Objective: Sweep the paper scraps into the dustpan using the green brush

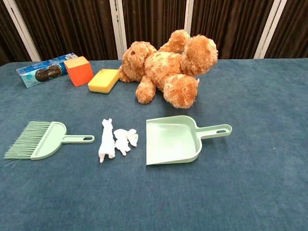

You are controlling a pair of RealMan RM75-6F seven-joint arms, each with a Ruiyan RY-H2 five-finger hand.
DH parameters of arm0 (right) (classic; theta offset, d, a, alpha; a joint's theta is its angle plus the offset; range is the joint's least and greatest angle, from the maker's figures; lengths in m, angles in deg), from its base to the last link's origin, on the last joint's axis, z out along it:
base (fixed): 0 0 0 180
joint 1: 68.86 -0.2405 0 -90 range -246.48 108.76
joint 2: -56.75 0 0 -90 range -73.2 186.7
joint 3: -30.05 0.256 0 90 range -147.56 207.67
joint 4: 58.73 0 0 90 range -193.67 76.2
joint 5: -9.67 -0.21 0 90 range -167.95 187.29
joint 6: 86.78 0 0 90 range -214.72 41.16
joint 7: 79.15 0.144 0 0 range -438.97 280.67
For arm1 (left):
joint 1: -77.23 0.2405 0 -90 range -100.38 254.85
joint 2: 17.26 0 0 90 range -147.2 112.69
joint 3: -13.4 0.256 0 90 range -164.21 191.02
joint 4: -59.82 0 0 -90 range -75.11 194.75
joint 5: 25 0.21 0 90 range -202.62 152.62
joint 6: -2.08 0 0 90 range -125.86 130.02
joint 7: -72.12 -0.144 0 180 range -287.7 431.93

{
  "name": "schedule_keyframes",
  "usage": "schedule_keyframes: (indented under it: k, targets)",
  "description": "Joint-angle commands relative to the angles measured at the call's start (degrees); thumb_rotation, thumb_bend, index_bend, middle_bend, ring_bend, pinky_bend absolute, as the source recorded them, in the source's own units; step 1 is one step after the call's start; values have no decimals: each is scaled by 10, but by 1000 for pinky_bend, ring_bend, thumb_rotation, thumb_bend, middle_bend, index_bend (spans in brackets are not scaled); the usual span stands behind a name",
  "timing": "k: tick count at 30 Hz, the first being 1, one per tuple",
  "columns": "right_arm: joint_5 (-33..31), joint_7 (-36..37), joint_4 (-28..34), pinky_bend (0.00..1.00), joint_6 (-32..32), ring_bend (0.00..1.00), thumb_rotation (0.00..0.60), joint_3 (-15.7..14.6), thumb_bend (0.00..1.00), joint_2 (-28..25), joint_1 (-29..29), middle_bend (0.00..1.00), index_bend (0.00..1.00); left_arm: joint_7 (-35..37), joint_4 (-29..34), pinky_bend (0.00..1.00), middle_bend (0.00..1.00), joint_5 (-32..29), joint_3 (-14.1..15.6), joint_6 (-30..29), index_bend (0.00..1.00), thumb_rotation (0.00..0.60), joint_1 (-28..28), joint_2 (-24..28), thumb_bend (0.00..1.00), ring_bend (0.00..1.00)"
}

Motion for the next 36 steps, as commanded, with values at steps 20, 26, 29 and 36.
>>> schedule_keyframes:
  k: [20,26,29,36]
  targets:
    - [4,3,6,42,-1,0,600,0,360,1,-2,0,0,6,2,0,0,2,2,0,0,600,0,2,7,0]
    - [6,10,19,227,-3,142,600,14,359,6,-15,94,0,6,3,0,0,1,3,2,0,600,0,4,7,0]
    - [0,14,16,555,-10,449,600,30,359,14,-29,409,0,6,5,0,0,-3,2,3,0,600,0,4,7,0]
    - [-31,-21,-4,880,-63,837,600,73,359,62,-87,831,112,-2,8,0,0,-5,0,7,0,600,-1,2,8,0]
